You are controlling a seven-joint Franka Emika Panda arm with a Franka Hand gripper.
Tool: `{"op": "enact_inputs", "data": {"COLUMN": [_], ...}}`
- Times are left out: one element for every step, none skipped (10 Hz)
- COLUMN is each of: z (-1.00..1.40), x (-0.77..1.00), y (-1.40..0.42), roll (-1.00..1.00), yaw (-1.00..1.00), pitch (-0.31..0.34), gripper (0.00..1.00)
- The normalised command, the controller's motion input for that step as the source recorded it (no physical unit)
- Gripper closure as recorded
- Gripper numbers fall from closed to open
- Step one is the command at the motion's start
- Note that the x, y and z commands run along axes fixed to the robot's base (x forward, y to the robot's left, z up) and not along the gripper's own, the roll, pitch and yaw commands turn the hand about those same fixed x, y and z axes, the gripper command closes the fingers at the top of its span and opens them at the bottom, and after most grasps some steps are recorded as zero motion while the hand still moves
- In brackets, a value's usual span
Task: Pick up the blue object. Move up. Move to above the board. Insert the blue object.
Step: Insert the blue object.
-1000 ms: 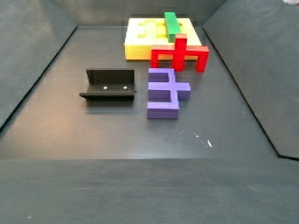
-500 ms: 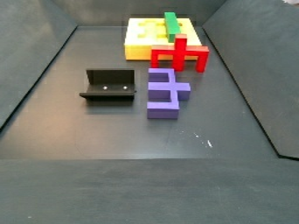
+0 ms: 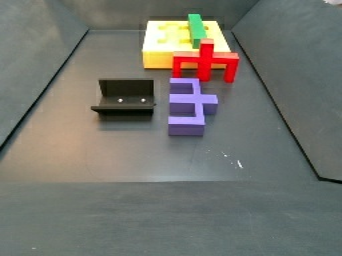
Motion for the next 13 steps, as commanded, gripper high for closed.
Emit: {"op": "enact_inputs", "data": {"z": [-0.69, -0.58, -0.43, -0.41, -0.52, -0.83, -1.00, -1.00, -1.00, -1.00, -0.97, -0.95, -0.57], "x": [0.33, 0.35, 0.24, 0.24, 0.27, 0.17, 0.15, 0.21, 0.27, 0.25, 0.25, 0.31, 0.07], "y": [-0.12, -0.22, -0.33, -0.36, -0.27, -0.13, -0.03, -0.06, -0.14, -0.19, -0.20, -0.22, -0.17], "roll": [-0.20, -0.24, -0.30, -0.31, -0.26, -0.13, 0.00, 0.04, 0.11, 0.12, 0.14, 0.16, 0.36], "yaw": [0.00, 0.00, 0.00, 0.00, 0.00, 0.00, 0.00, 0.00, 0.01, 0.04, 0.05, 0.05, 0.25], "pitch": [-0.126, -0.146, -0.153, -0.144, -0.130, -0.106, -0.114, -0.081, -0.041, -0.044, -0.046, -0.011, 0.000], "gripper": [1.00, 1.00, 1.00, 1.00, 1.00, 1.00, 1.00, 1.00, 1.00, 1.00, 1.00, 1.00, 1.00]}}
